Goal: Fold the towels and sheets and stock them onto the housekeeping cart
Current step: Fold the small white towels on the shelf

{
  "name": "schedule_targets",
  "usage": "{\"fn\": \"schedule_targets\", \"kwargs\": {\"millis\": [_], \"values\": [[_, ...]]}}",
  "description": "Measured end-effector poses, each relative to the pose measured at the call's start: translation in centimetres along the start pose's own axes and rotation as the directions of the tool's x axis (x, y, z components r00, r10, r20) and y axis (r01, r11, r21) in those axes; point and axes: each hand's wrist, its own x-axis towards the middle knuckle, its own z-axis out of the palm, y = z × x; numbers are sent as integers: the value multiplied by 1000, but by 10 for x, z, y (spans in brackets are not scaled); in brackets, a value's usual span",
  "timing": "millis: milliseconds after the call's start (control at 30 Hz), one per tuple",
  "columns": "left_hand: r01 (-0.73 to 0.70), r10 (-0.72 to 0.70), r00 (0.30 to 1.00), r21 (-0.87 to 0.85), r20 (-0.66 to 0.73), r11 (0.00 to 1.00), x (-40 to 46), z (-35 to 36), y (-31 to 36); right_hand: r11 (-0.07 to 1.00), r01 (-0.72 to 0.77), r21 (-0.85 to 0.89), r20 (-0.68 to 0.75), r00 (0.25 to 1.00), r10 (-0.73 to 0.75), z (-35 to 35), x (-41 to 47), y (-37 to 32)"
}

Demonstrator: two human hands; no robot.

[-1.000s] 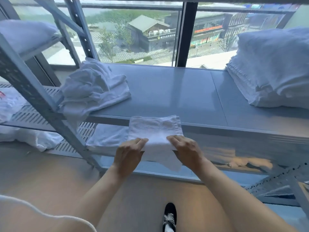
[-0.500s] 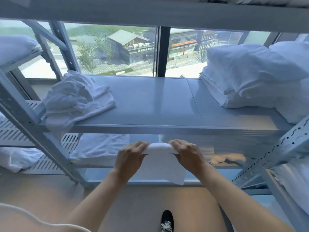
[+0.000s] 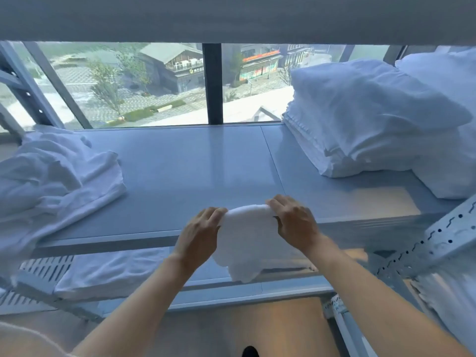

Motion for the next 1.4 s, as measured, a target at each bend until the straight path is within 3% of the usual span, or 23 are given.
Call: {"fn": "schedule_targets", "kwargs": {"millis": [433, 567, 700, 833, 933, 1100, 1233, 1400], "values": [[278, -277, 960, 55, -32, 959, 57, 5, -75, 989, 146, -19, 61, 988, -144, 61, 153, 24], [310, -309, 951, 69, -26, 948, 63, -8, -107, 996, 75, 50, -51, 996, -72, 77, 185, 10], [268, -272, 962, 99, 31, 958, 65, -18, -135, 992, -1, 125, -140, 990, 18, 92, 195, -25], [119, -122, 975, 31, 185, 992, 71, -13, -156, 982, -114, 152, 72, 992, 104, 116, 175, -61], [87, -75, 953, -30, 295, 996, 72, -8, -167, 958, -279, 66, 281, 927, 250, 129, 155, -81], [72, -64, 925, -6, 374, 997, 67, -7, -178, 872, -481, -87, 276, 830, 485, 141, 125, -119], [70, -71, 932, 14, 356, 997, 61, -3, -181, 879, -476, -28, 257, 846, 467, 152, 119, -136], [83, -84, 944, 17, 319, 996, 51, -3, -183, 936, -350, 33, 274, 904, 328, 152, 125, -122]]}}
